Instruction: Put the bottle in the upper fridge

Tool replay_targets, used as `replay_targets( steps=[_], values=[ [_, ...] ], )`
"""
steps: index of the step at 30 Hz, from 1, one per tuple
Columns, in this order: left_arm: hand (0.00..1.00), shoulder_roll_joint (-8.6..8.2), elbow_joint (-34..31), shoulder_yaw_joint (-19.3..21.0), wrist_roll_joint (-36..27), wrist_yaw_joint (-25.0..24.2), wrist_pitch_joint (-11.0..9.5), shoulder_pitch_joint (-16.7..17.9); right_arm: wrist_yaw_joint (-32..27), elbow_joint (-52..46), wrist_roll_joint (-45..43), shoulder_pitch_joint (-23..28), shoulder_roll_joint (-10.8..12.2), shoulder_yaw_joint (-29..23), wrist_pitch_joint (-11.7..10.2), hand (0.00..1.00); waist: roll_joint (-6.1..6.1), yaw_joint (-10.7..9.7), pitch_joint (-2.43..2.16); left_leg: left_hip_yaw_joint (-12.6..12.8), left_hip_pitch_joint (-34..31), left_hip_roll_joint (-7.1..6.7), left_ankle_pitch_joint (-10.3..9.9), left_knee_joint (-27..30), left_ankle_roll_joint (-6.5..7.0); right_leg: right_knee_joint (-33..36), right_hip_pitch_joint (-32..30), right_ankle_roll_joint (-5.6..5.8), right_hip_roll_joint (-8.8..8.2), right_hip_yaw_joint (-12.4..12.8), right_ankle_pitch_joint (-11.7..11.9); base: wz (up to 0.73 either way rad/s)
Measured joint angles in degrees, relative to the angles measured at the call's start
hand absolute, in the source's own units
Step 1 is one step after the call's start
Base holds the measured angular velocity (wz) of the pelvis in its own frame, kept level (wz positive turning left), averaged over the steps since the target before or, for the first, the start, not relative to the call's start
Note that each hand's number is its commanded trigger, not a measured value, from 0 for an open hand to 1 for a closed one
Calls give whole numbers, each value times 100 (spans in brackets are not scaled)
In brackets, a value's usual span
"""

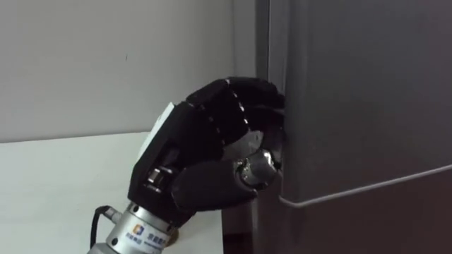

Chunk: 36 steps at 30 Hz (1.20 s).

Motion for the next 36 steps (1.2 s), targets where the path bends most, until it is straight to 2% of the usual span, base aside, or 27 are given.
replay_targets(
  steps=[1,2,3,4,21,36],
  values=[
    [57,7,0,-89,1,-62,0,0,-1,0,-2,1,0,-2,-2,0,3,-9,-2,0,2,0,0,5,0,0,9,0,1,-2,0,0],
    [45,7,0,-111,1,-145,-2,0,0,-1,-2,3,1,-3,-4,0,6,-17,-4,0,6,0,0,11,0,0,13,0,1,-4,0,0],
    [29,7,-1,-122,-3,-196,-4,0,1,0,-3,4,0,-3,-5,0,7,-16,-4,2,9,0,0,11,0,0,13,0,1,-3,0,0],
    [0,7,-1,-138,-3,-284,-4,0,3,0,-4,5,-1,-3,-4,0,6,-10,-4,4,10,0,0,13,0,0,12,0,1,-3,0,0],
    [0,39,1,-129,55,-394,-2,0,135,-2,-15,15,-13,-9,-11,0,28,-6,-20,-4,14,-3,7,35,12,1,10,4,-4,-1,3,0],
    [0,54,20,-144,53,-385,-2,2,185,25,-14,12,-14,-10,-36,0,13,-10,-7,38,94,9,6,-8,12,2,56,4,-4,29,4,0]
  ],
)
